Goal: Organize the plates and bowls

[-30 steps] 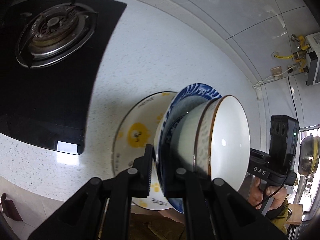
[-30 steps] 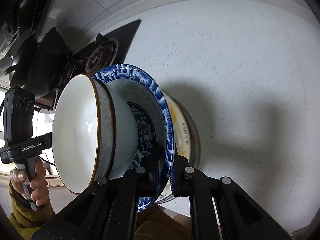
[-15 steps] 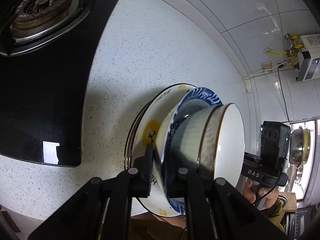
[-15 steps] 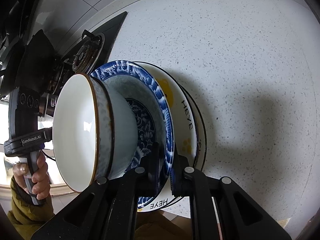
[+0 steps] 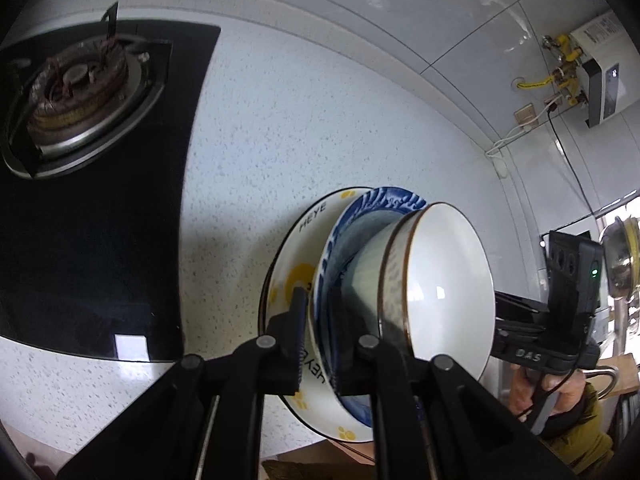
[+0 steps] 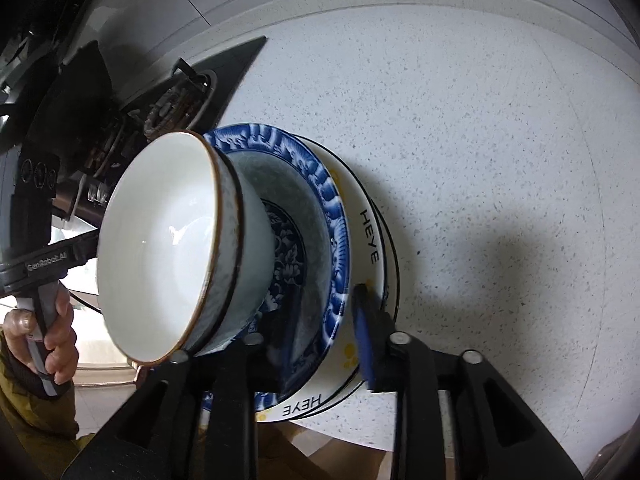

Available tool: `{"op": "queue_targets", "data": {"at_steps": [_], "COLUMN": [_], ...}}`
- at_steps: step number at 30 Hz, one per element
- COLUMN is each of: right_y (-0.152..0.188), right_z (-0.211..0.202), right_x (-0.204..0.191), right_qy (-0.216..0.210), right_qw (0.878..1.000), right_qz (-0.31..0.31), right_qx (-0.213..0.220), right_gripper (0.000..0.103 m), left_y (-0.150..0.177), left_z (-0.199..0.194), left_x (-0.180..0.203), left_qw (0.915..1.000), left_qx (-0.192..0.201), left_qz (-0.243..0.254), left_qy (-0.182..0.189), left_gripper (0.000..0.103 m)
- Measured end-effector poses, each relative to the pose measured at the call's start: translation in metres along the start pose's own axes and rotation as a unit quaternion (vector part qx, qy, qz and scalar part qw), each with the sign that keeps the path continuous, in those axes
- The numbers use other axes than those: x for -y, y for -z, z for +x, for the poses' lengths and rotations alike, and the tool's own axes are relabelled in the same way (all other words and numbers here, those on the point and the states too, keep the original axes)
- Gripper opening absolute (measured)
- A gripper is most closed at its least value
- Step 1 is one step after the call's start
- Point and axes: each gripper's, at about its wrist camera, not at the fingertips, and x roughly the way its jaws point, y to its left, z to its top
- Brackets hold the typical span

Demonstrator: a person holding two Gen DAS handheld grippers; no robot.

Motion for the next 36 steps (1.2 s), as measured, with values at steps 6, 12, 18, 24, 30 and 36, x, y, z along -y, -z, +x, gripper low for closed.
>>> {"op": "queue_targets", "data": {"at_steps": [6,12,18,24,30,36], "right_y": [0.006,0.01,0.021,0.04,0.069,0.105], "right_z": [-0.007,-0.028,-0.055,-0.085,-0.118,-0.154], "right_x": [-0.004,-0.005,-0.013,-0.04,-0.077,-0.111], "right_qy": [0.012,0.038,0.075,0.136,0.197,0.241], "right_qw": [0.999,0.996,0.989,0.972,0.945,0.914], "right_qz": [0.0,0.015,0.025,0.01,-0.007,-0.025], "right_qx": [0.033,0.075,0.128,0.191,0.262,0.325], "right_gripper": [0.038,0.059,0.062,0.064,0.067,0.081], "left_y": [0.006,0.009,0.016,0.03,0.062,0.088], "left_z": [-0.011,-0.035,-0.077,-0.125,-0.173,-0.212], "left_x": [0.004,0.004,0.018,0.036,0.063,0.081], "left_qw": [0.9991,0.9951,0.9812,0.9576,0.9163,0.8954], "left_qx": [0.03,0.081,0.165,0.244,0.326,0.371], "left_qz": [0.019,0.039,0.077,0.122,0.191,0.232], "left_qy": [-0.021,-0.04,-0.065,-0.092,-0.133,-0.083], "left_gripper": [0.01,0.01,0.01,0.011,0.024,0.054]}}
